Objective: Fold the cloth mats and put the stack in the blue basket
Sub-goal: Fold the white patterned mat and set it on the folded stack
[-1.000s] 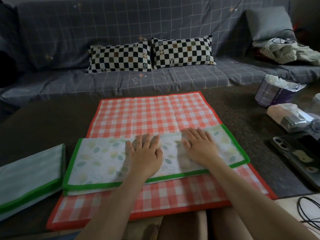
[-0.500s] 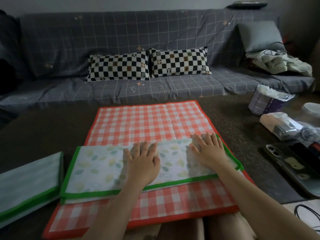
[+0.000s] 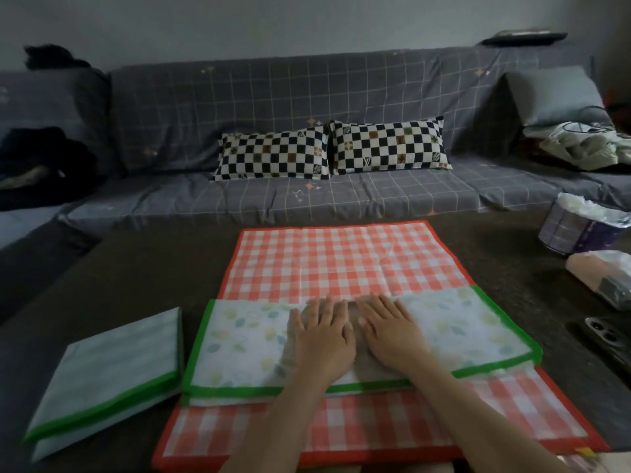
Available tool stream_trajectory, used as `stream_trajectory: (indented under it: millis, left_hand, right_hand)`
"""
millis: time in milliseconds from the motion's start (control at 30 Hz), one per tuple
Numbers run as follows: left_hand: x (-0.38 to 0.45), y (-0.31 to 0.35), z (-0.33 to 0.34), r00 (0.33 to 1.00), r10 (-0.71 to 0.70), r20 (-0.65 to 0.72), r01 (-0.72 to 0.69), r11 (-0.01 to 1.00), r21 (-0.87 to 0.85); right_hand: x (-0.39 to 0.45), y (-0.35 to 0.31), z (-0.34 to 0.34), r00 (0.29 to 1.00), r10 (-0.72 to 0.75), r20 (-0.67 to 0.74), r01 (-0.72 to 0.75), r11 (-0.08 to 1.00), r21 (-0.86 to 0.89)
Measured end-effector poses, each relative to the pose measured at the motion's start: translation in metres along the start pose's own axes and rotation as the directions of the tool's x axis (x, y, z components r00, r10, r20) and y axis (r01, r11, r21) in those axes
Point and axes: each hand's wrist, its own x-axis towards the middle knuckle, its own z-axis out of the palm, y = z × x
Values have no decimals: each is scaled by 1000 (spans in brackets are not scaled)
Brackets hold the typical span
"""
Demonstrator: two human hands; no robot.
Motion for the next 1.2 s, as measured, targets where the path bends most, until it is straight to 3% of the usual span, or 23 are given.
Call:
stream_trajectory:
  millis: [300,567,700,767,933,1067,1200]
  left_hand:
    - [-25,-114,-13,983,-182,-3,182,983,-6]
    - [-26,-119,-23,987,-145,72,148,988,-41]
    - [-13,-130,-43,985,-126,121,140,984,-109]
    - [-4,-136,-55,981,-128,146,137,989,-55]
    - [14,-147,-78,980,-127,156,127,992,10]
    - [17,-161,-92,979,-141,150,169,968,-188]
    - [10,-179,-102,943,-260,208,329,823,-463]
  right_hand:
    - [1,3,3,1000,-16,-10,16,999,-32]
    - [-2,-6,-10,996,15,87,-16,1000,3]
    - [-9,-40,-13,984,-156,84,146,982,117]
    - [-14,-59,-12,968,-213,129,185,962,200]
    - [-17,-71,-12,963,-179,202,141,972,188]
    - [-16,-72,-15,953,-180,242,136,973,188]
    - [-15,-72,-16,946,-181,268,131,972,192]
